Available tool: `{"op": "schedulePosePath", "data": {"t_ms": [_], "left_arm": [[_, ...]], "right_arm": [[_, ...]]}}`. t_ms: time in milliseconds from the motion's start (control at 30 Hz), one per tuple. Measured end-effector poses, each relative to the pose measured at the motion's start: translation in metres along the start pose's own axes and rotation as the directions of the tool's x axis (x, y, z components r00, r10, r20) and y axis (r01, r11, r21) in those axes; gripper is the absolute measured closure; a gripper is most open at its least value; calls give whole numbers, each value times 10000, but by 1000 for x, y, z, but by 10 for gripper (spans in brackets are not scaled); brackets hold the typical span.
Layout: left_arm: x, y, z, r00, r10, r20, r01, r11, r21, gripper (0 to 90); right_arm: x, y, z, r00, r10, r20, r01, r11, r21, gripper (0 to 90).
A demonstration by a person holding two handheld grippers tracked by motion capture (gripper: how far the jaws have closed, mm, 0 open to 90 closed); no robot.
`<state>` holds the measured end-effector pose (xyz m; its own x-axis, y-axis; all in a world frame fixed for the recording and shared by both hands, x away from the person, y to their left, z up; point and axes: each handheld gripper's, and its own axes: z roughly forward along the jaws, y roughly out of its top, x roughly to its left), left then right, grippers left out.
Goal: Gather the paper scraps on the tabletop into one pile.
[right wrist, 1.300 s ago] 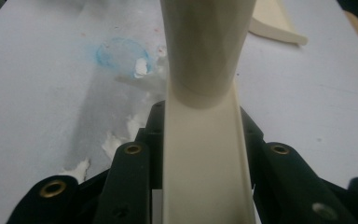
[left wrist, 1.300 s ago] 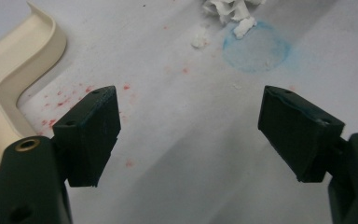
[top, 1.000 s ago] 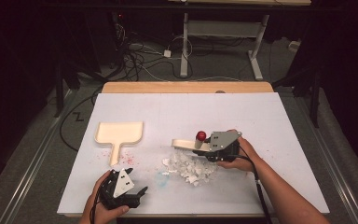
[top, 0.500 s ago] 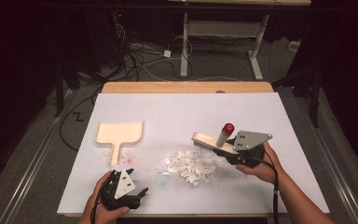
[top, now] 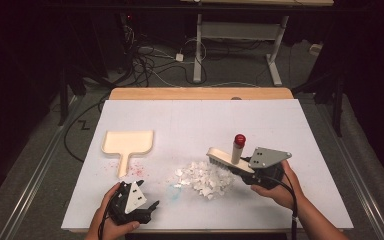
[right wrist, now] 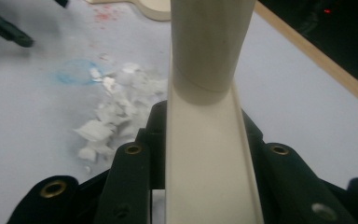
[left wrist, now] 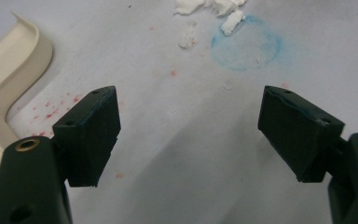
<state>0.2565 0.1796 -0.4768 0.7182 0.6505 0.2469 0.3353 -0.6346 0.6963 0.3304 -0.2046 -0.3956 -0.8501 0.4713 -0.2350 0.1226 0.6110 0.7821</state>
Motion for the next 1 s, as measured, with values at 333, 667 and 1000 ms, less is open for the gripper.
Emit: {"op": "schedulePosePath", "data": {"t_ms": [333, 667, 1000], "left_arm": [[1, -2, -1, 9999, -103, -80, 105, 9998, 160, 204], [1, -2, 0, 10000, -35, -75, 37, 9997, 227, 204], [0, -2, 0, 10000, -20, -63, 21, 9997, 257, 204]], "right_arm": [[-4, -23, -12, 9813, 1260, 1453, -1368, 9883, 668, 677], [-29, -51, -6, 9418, 2468, 2284, -2836, 9479, 1450, 676], [-26, -49, 0, 9319, 2821, 2281, -3163, 9397, 1299, 677]]}}
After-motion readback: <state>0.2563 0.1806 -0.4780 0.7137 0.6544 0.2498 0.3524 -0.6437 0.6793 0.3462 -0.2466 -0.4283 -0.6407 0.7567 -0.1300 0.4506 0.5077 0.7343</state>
